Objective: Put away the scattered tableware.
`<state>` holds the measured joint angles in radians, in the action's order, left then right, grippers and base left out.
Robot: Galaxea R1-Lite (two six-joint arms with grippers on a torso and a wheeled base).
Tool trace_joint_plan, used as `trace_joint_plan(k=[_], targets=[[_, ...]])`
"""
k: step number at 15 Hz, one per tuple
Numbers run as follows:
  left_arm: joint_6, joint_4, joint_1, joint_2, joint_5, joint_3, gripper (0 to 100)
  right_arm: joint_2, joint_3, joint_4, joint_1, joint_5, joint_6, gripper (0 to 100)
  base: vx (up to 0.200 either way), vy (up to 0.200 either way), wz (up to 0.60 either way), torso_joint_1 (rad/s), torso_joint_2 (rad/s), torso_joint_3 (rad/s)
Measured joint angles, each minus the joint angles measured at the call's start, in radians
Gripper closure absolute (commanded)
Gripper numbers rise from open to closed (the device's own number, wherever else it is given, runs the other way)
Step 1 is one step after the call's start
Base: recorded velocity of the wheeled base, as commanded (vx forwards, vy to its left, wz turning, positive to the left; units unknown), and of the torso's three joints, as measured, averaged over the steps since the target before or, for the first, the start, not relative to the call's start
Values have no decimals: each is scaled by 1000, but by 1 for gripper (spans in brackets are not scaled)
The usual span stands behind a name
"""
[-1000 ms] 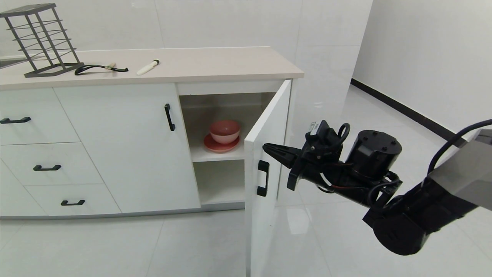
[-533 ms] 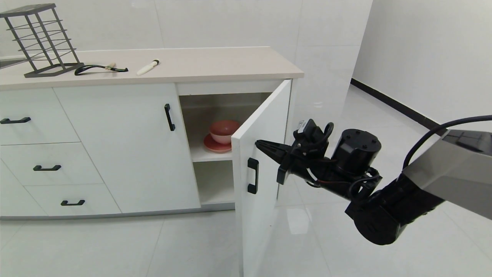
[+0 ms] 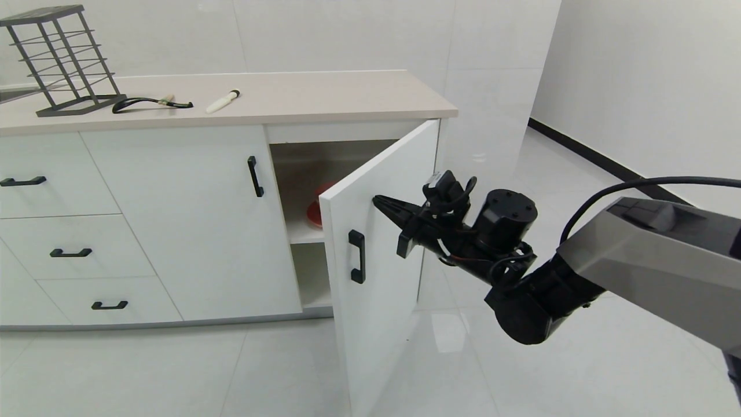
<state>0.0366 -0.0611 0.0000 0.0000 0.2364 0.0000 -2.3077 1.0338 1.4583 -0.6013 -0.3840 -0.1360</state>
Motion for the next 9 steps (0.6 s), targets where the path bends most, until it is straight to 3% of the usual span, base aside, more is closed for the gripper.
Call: trace_joint_plan(k=[4,9], targets=[[0,0,0,0,0,0,0,-65,103,36,-5,125,73,100,0,0,0,0,0,0],[3,0,0,0,0,0,0,-45,77,73,0,140,139,100,0,0,0,0,0,0]])
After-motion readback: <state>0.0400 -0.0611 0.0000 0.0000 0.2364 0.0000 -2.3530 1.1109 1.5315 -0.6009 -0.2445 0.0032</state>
